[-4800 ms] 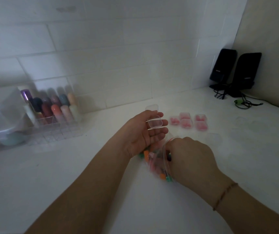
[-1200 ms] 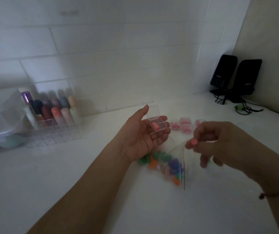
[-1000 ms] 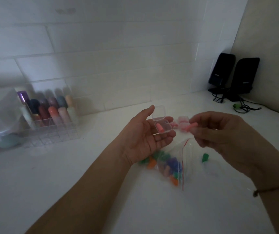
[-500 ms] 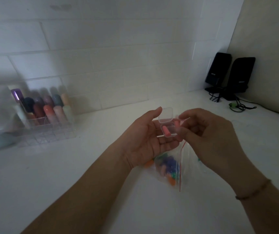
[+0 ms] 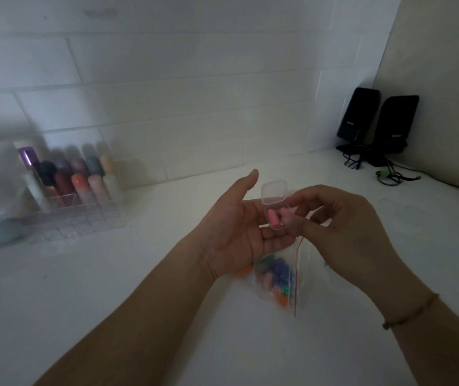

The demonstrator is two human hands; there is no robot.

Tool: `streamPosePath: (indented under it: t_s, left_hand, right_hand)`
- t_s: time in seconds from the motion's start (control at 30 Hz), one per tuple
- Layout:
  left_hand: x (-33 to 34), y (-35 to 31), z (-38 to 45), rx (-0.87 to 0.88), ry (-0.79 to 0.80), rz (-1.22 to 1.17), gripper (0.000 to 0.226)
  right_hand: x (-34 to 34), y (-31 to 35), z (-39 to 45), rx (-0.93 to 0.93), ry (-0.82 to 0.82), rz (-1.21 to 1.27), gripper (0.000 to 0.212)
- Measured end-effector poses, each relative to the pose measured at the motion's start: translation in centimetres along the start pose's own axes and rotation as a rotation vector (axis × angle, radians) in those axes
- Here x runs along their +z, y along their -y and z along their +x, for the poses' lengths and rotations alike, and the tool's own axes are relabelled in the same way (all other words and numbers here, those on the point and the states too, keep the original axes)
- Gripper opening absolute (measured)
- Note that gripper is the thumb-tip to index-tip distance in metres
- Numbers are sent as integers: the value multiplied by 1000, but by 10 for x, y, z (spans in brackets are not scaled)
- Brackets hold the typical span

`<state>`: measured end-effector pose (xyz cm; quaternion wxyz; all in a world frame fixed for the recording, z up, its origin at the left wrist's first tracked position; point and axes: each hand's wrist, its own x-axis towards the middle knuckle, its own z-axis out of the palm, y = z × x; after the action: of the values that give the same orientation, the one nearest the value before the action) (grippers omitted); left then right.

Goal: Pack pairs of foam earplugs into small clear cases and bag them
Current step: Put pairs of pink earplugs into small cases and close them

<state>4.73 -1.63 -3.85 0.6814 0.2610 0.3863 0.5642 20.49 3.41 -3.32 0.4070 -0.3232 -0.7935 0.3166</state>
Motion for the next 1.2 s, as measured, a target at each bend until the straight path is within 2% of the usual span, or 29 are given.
streamPosePath:
  t_s: [0.23, 0.4, 0.47, 0.57, 0.67, 0.77, 0.87, 0.97, 1.07, 1.13, 1.2]
  left_hand:
    - [0, 2, -1, -33, 27, 78, 43]
    - [0, 2, -1, -53, 44, 60, 43]
    - [-1, 0, -2, -30, 42, 30, 45]
    - [0, -1, -2, 70, -42, 63, 38]
    - [4, 1, -4, 172, -89, 204, 38]
    - [9, 5, -6, 274, -96, 361, 44]
    - [11, 6, -7, 305, -76, 435, 43]
    - [16, 6, -10, 348, -68, 568, 37]
    - [21, 11, -9, 514, -171, 883, 32]
    - [23, 14, -3, 628, -248, 1179, 36]
    - [26, 12, 3, 714, -300, 1374, 35]
  right_hand:
    - [-1, -7, 2, 136, 69, 53, 19]
    - [-13, 0, 4, 255, 153, 155, 34]
    - [-25, 3, 7, 339, 132, 215, 40]
    - [-35, 2, 11, 391, 4, 251, 36]
    - [-26, 1, 10, 401, -8, 222, 23]
    - [-15, -1, 5, 305, 43, 96, 15]
    - [-8, -4, 2, 222, 38, -39, 14]
    - [-7, -4, 2, 217, 59, 23, 12]
    - [-14, -7, 6, 261, 18, 104, 9]
    - [-20, -11, 9, 276, -26, 93, 14]
    - [-23, -13, 10, 295, -23, 124, 19]
